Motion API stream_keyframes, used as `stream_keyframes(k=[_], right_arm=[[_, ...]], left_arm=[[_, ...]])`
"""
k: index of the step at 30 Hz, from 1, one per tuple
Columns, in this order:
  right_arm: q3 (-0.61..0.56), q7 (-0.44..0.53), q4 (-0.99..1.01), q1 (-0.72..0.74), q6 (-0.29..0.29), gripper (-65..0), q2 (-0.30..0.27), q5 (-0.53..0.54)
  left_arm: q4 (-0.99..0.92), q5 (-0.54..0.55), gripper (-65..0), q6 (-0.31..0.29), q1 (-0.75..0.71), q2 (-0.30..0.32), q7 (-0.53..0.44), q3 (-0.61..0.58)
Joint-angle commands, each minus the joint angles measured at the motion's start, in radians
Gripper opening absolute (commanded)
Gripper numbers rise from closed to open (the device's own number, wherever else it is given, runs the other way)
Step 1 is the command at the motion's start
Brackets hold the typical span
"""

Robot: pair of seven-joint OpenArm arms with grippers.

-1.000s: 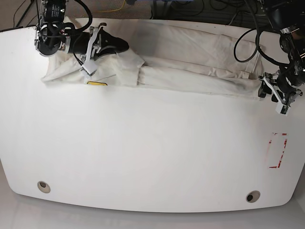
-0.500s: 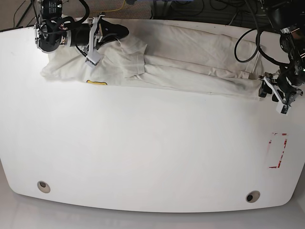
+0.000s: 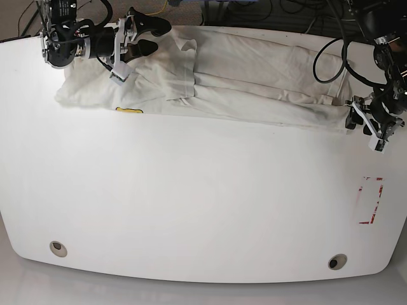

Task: Layout the t-shirt on the table in an organized manner, then fold the t-shirt properly
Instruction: 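Lay the folded side flat and press it with the right gripper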

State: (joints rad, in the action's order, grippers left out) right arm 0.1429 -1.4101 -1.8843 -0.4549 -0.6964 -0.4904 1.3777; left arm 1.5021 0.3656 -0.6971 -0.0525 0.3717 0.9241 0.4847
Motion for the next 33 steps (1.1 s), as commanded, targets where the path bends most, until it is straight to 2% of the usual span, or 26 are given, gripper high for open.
stream_keyframes(k=[1,6,12,20,25,33], right_arm=[[0.024,0.014,-0.019,0.008,-0.002,-18.4,-0.024,0.033],[0.091,0.014,-0.019,0.008,-0.002,-18.4,0.0,0.035],[0.105,0.014,-0.013,0.006,-0.002,-18.7,0.049,0.027],[0.099,0.014,-0.002,-0.018,-0.002,-30.4,0.152,-0.093],[0.045,0.014,0.055,-0.017,-0.002,-30.9,0.178,-0.172],[-0.088,0.014,0.141,0.018,-0.002,-31.1,0.203,-0.179]], left_arm=[[0.021,0.011,-33.1,-0.001,0.013,0.019,-0.02,0.007],[0.087,0.017,-33.1,-0.001,0.006,0.016,-0.02,0.007],[0.203,0.019,-33.1,-0.001,-0.05,0.013,-0.02,0.007],[0.246,0.017,-33.1,-0.001,-0.073,0.013,-0.02,0.012],[0.246,0.013,-33.1,-0.001,-0.073,0.013,-0.02,0.012],[0.245,0.013,-33.1,-0.001,-0.073,0.013,-0.02,0.013]])
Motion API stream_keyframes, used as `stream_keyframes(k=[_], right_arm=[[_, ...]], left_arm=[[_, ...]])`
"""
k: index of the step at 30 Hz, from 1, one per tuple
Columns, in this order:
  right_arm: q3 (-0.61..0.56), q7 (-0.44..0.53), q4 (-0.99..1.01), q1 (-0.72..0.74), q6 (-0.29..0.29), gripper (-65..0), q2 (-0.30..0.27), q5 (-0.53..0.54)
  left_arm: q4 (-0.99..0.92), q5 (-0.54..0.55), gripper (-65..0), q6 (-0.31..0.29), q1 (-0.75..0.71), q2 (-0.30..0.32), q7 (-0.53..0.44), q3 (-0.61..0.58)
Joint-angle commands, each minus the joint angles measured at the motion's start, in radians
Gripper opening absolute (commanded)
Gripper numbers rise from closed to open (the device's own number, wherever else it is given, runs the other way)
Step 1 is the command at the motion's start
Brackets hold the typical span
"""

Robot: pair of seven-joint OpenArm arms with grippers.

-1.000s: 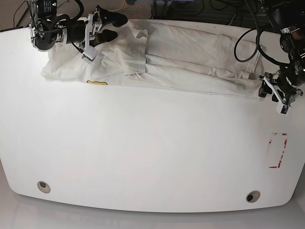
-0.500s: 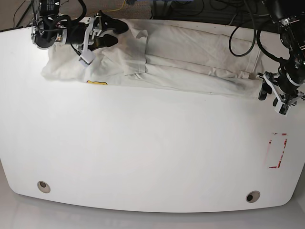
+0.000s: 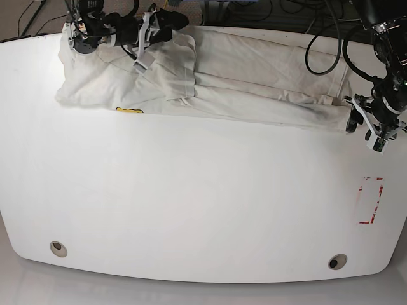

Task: Layout the t-shirt on the table in an organized manner, then fold the t-shirt properly
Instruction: 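Lay the folded side flat and press it with the right gripper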

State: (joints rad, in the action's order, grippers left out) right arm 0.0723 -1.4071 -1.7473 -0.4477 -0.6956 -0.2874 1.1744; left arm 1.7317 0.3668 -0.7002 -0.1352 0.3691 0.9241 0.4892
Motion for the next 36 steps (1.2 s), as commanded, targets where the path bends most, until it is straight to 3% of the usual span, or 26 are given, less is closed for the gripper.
stream_keyframes(k=[1,8,15,21,26,30,32,36], right_arm=[[-0.038,0.011,0.022,0.02,-0.003,-31.1,0.001,0.025],[-0.088,0.011,0.051,0.043,-0.003,-31.1,0.003,0.028],[-0.081,0.011,-0.105,0.066,-0.003,-31.2,-0.023,0.069],[0.004,0.011,-0.21,0.068,-0.003,-31.4,-0.082,0.117],[0.172,0.011,-0.213,0.069,-0.003,-31.5,-0.085,0.105],[0.266,0.011,-0.213,0.066,-0.003,-31.5,-0.108,0.051],[0.317,0.011,-0.213,0.065,-0.003,-32.0,-0.118,0.006],[0.38,0.011,-0.213,0.063,-0.003,-40.9,-0.114,-0.081]], left_arm=[[0.015,0.011,-33.1,0.002,0.01,0.015,-0.02,0.009],[0.017,0.011,-33.1,0.002,0.012,0.017,-0.02,0.009],[0.017,0.011,-33.1,0.002,0.013,0.017,-0.02,0.009],[0.032,0.019,-33.1,0.002,0.01,0.017,-0.02,0.009],[0.049,0.019,-33.2,0.002,-0.025,0.012,-0.02,-0.001],[0.089,0.014,-35.4,0.002,-0.048,-0.04,-0.02,-0.004],[0.139,0.013,-40.6,0.002,-0.077,-0.091,-0.02,0.035],[0.198,0.013,-46.7,0.002,-0.142,-0.16,-0.02,0.088]])
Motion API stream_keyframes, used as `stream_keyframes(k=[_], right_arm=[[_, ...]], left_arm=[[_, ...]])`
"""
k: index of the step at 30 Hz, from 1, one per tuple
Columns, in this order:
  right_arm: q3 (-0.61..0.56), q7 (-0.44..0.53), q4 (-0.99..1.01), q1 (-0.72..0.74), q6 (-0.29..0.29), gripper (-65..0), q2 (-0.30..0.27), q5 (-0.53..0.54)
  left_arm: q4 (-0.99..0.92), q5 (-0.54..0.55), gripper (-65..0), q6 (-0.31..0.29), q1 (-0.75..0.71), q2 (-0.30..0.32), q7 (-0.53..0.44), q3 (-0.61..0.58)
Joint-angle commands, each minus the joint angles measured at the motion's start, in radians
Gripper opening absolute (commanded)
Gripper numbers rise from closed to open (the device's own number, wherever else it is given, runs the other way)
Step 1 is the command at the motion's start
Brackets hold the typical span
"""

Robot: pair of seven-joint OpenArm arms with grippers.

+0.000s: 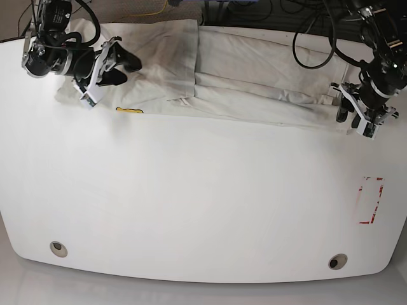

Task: Layout the t-shirt on the table in an organized manner, then fold the t-shirt properly
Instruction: 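Lay the folded side flat and press it with the right gripper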

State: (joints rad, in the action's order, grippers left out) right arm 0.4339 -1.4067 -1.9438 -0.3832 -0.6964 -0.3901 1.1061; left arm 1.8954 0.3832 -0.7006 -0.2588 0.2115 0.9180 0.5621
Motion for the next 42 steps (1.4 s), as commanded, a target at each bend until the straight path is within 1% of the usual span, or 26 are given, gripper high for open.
stream_keyframes(k=[1,3,5,7,8,11,14,18,23,27,29,32,35,37,42], right_arm=[[0.026,0.01,-0.016,-0.001,-0.002,-43.1,-0.01,-0.028],[0.027,0.01,-0.016,-0.001,-0.002,-49.6,-0.007,-0.083],[0.029,0.01,-0.016,-0.001,-0.002,-54.5,0.004,-0.134],[0.029,0.01,-0.016,-0.006,-0.002,-58.5,0.01,-0.185],[0.029,0.022,-0.016,-0.015,-0.002,-59.3,0.013,-0.214],[0.023,0.074,-0.016,-0.024,-0.002,-59.5,0.024,-0.295],[0.01,0.143,-0.013,-0.029,-0.002,-59.5,0.055,-0.395],[-0.048,0.22,0.04,-0.021,-0.002,-59.5,0.067,-0.531],[-0.079,0.32,0.146,0.008,-0.002,-59.5,0.07,-0.645],[-0.082,0.37,0.264,0.048,-0.002,-59.5,0.07,-0.7],[-0.08,0.384,0.301,0.076,-0.002,-59.5,0.07,-0.717],[-0.079,0.43,0.386,0.117,-0.002,-59.6,0.066,-0.726],[-0.077,0.472,0.441,0.143,-0.002,-59.6,0.061,-0.737],[-0.08,0.499,0.481,0.169,-0.002,-59.6,0.043,-0.746],[-0.083,0.508,0.567,0.237,-0.002,-59.6,0.03,-0.754]], left_arm=[[0.04,-0.003,-46.9,0.002,-0.027,-0.01,-0.014,0.017],[0.043,-0.005,-47.2,0.002,-0.047,-0.025,-0.014,0.017],[0.043,-0.005,-47.4,0.002,-0.067,-0.027,-0.015,0.017],[0.039,-0.005,-47.4,0.002,-0.089,-0.036,-0.015,0.017],[0.034,-0.005,-47.4,0.002,-0.101,-0.047,-0.015,0.019],[0.022,-0.005,-47.4,0.002,-0.118,-0.068,-0.015,0.019],[0.002,-0.007,-47.4,0.002,-0.121,-0.08,-0.015,0.019],[-0.081,-0.007,-47.4,0.002,-0.115,-0.077,-0.015,0.017],[-0.201,-0.007,-47.4,0.002,-0.086,-0.068,-0.015,0.016],[-0.271,-0.007,-47.4,0.002,-0.046,-0.031,-0.017,0.0],[-0.296,-0.007,-47.4,0.002,-0.032,-0.017,-0.017,-0.014],[-0.339,-0.007,-47.4,0.002,0.003,0.01,-0.017,-0.04],[-0.366,-0.007,-47.4,0.002,0.029,0.018,-0.017,-0.058],[-0.382,-0.007,-47.4,0.002,0.063,0.024,-0.017,-0.067],[-0.394,-0.007,-47.4,0.002,0.112,0.03,-0.017,-0.092]])
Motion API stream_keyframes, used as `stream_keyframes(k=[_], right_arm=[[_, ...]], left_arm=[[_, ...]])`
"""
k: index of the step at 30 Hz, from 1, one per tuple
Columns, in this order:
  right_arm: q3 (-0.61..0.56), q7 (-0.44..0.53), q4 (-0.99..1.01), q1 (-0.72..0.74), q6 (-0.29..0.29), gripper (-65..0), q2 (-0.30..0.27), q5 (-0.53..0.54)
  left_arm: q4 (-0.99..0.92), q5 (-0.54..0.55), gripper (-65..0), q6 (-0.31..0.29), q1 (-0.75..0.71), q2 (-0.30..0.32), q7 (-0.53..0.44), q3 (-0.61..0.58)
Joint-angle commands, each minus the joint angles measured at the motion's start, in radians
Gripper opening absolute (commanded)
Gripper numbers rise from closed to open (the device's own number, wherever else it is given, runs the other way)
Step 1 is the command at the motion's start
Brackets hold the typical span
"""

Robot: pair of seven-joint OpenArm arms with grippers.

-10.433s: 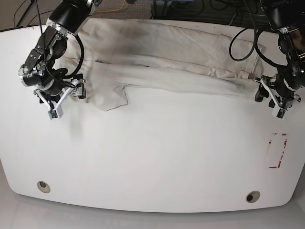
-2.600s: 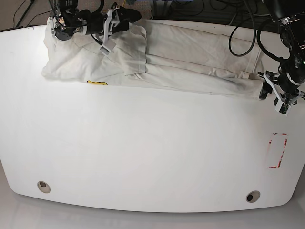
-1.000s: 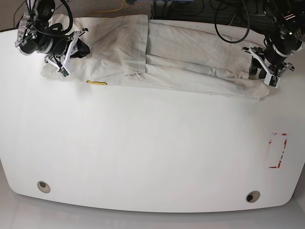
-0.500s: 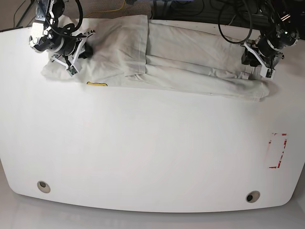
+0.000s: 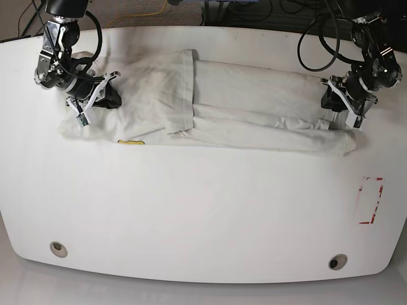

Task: Layout the t-shirt on the table in an organized manner, then fold the t-shirt properly
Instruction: 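Lay the folded side flat and press it with the right gripper, then lower the left gripper onto the shirt's opposite side edge and pinch it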

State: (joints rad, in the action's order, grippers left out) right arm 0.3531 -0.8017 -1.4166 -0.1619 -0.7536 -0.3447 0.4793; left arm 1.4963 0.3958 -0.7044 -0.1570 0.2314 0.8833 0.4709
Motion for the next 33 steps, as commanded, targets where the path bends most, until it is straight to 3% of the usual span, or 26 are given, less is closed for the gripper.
stream_keyframes(k=[1,12,20,33], right_arm=[[-0.002,-0.097,0.046,0.025,0.055,-59.6,-0.015,-0.127],[0.002,-0.098,0.047,0.041,0.055,-59.8,-0.03,-0.118],[0.001,-0.1,0.047,0.041,0.055,-59.8,-0.029,-0.118],[-0.001,-0.101,0.047,0.035,0.055,-59.8,-0.029,-0.118]], left_arm=[[0.007,-0.019,-47.4,0.006,0.017,0.01,0.018,-0.001],[0.145,-0.01,-46.1,0.006,0.038,0.01,0.044,-0.004],[0.258,0.041,-28.6,0.006,0.112,0.006,0.162,0.084],[0.06,0.056,-27.1,0.006,0.3,0.013,0.179,0.133]])
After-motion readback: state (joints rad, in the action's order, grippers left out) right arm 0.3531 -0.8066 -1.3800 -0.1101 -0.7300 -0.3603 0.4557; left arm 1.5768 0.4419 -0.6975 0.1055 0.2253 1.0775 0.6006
